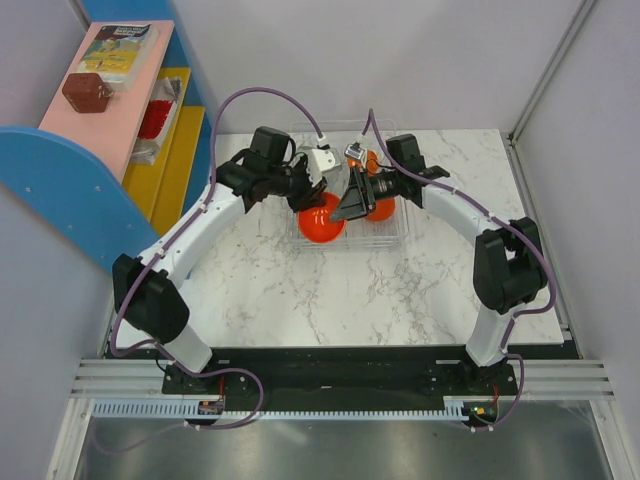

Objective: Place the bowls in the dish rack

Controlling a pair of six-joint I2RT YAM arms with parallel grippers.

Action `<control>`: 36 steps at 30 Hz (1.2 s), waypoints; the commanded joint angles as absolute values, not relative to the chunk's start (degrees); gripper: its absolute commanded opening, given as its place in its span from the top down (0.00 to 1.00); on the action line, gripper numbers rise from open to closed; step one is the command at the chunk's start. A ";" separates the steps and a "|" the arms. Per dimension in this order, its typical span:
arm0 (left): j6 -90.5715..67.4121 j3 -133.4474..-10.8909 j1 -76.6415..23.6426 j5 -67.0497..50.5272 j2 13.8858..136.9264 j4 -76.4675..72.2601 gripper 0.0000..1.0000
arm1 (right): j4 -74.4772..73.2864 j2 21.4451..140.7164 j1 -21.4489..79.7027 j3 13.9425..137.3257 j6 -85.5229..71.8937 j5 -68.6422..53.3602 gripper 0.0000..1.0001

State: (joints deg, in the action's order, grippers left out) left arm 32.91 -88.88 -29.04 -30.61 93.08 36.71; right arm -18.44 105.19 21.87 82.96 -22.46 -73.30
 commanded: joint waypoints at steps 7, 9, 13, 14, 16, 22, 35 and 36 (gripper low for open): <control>30.94 -87.98 -25.86 -35.58 93.43 34.45 0.13 | -15.29 102.92 22.33 81.91 -20.39 -71.98 1.00; 29.02 -88.15 -23.48 -37.17 93.08 33.84 0.00 | -15.55 102.48 22.32 82.00 -20.39 -69.89 1.00; 25.93 -86.58 -14.53 -42.95 89.49 32.08 0.00 | -18.53 101.86 21.45 83.49 -17.07 -63.48 1.00; 24.97 -85.96 -13.02 -43.76 88.43 32.08 0.00 | -21.85 101.95 20.92 85.24 -15.57 -61.63 1.00; 24.35 -83.42 -9.43 -45.61 85.19 31.64 0.00 | -26.78 102.56 20.66 87.88 -11.36 -53.40 1.00; 27.24 -69.89 -7.12 -46.58 74.37 32.26 0.00 | -36.82 105.47 21.62 96.85 -3.35 -31.32 1.00; 26.72 -55.46 -1.68 -46.67 64.34 29.36 0.00 | -42.45 115.13 34.36 105.03 6.85 14.49 1.00; 26.72 -55.20 -0.80 -47.54 64.07 29.36 0.00 | -42.54 115.48 34.71 105.03 7.29 17.37 1.00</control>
